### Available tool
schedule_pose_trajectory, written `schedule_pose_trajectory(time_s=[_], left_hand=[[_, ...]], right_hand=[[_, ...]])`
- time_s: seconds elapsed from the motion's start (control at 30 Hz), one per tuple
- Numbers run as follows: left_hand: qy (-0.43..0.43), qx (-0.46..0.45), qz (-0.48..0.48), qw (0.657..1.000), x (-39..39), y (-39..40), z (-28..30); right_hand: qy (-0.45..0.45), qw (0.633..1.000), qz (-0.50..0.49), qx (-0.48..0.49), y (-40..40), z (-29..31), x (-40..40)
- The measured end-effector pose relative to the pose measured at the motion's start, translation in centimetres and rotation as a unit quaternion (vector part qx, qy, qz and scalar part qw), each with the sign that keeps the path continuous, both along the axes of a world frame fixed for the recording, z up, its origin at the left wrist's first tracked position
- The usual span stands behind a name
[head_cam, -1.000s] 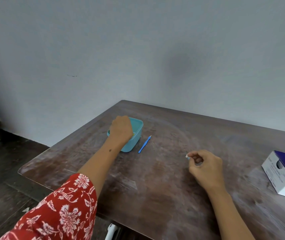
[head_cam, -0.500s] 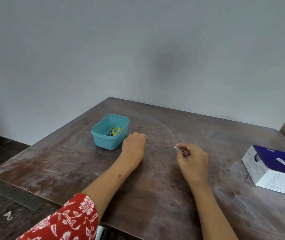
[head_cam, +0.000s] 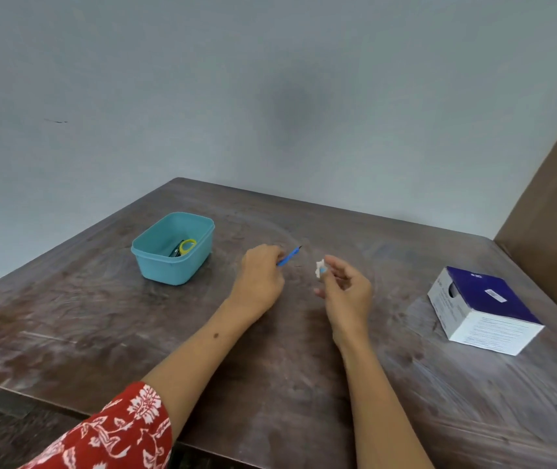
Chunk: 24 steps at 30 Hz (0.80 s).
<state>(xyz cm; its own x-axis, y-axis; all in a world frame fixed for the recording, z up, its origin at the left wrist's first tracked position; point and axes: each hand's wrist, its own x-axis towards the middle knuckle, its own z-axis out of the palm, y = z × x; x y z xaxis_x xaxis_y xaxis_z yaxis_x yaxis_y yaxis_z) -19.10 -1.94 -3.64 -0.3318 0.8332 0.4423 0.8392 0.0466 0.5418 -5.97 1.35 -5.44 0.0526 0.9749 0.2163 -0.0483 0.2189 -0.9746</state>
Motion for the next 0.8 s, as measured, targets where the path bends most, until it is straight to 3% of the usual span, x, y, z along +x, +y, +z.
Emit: schedule_pose_trajectory(time_s=[0.13,0.27,0.43,0.8], left_hand=[[-0.232,0.093,-0.07,0.966,2.9,0.5,-0.5],[-0.364,0.104,-0.105,0.92,3.4,0.7,-1.7],[-0.363,0.084,-0.159,0.914,3.9,0.4,-2.0],[-0.373,0.079,-0.166,0.909,3.5,0.4,-2.1]], right_hand=[[0.215,0.969,0.054,-0.106,-0.2,0.8,0.6],[0.287,0.945,0.07,-0.142,-0.1,1.1,1.0],[0.266,0.949,0.083,-0.145,-0.3,1.4,1.0],[0.239,0.957,0.113,-0.12,-0.5,1.4,1.1]])
